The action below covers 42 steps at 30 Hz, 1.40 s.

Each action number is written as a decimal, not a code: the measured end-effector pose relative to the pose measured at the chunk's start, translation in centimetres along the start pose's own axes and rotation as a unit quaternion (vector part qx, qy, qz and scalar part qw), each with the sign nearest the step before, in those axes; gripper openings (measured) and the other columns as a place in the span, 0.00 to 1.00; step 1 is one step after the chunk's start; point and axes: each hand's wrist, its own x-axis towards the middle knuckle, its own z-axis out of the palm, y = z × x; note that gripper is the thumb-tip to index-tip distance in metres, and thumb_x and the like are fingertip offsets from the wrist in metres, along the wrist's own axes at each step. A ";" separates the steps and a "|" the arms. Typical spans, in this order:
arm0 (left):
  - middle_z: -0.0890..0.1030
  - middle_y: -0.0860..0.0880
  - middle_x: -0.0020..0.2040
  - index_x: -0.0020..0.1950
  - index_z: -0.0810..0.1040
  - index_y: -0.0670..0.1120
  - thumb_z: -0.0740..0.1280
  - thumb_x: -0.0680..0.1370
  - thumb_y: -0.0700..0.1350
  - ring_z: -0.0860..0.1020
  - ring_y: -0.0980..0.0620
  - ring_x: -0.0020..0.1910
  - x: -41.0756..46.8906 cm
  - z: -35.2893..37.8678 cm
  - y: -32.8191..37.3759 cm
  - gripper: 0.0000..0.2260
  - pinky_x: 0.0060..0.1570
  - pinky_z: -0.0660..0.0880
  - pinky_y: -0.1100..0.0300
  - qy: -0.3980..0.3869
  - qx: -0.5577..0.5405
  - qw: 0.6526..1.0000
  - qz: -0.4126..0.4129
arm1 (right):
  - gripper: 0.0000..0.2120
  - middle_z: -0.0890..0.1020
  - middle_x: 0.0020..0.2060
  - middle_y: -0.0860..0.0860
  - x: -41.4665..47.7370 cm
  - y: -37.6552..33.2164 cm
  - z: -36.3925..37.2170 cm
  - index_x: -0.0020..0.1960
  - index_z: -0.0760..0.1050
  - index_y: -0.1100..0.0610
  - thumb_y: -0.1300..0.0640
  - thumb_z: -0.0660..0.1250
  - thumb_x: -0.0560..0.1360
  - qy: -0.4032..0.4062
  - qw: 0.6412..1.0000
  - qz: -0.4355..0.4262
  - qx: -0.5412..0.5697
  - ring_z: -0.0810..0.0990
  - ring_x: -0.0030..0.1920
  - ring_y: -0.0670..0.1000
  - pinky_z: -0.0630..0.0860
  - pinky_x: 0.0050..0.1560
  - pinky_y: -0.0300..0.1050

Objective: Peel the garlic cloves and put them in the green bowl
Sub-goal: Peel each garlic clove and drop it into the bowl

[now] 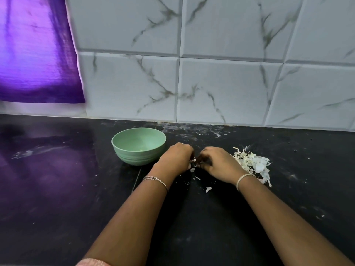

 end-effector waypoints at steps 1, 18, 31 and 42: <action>0.80 0.42 0.56 0.57 0.80 0.46 0.68 0.74 0.40 0.78 0.41 0.56 0.0 0.0 -0.1 0.13 0.53 0.75 0.53 -0.004 -0.005 1.000 -0.005 | 0.07 0.80 0.49 0.49 0.0 0.0 0.0 0.52 0.81 0.52 0.57 0.68 0.75 -0.001 1.000 -0.003 -0.002 0.79 0.52 0.52 0.76 0.53 0.50; 0.83 0.49 0.49 0.50 0.83 0.49 0.73 0.73 0.44 0.78 0.53 0.46 -0.2 -1.0 -1.3 0.07 0.48 0.72 0.64 -0.039 -0.105 0.994 -0.017 | 0.07 0.81 0.42 0.42 -0.9 1.2 -1.3 0.53 0.81 0.49 0.57 0.67 0.77 0.030 0.995 0.060 0.069 0.77 0.42 0.43 0.71 0.45 0.39; 0.79 0.49 0.46 0.49 0.81 0.47 0.73 0.74 0.42 0.74 0.56 0.42 -0.2 -0.7 -1.4 0.05 0.44 0.69 0.66 -0.036 -0.113 0.992 0.038 | 0.08 0.84 0.41 0.43 -0.9 1.1 -1.0 0.51 0.82 0.50 0.59 0.67 0.77 0.077 0.990 0.074 0.097 0.79 0.40 0.41 0.76 0.47 0.41; 0.83 0.50 0.33 0.49 0.76 0.42 0.64 0.79 0.33 0.76 0.60 0.27 0.2 -0.8 0.4 0.05 0.30 0.76 0.67 -0.031 -0.623 0.778 -0.073 | 0.10 0.85 0.47 0.53 -1.0 0.3 -1.7 0.56 0.81 0.53 0.62 0.68 0.77 0.105 0.869 0.075 0.478 0.79 0.44 0.44 0.72 0.35 0.32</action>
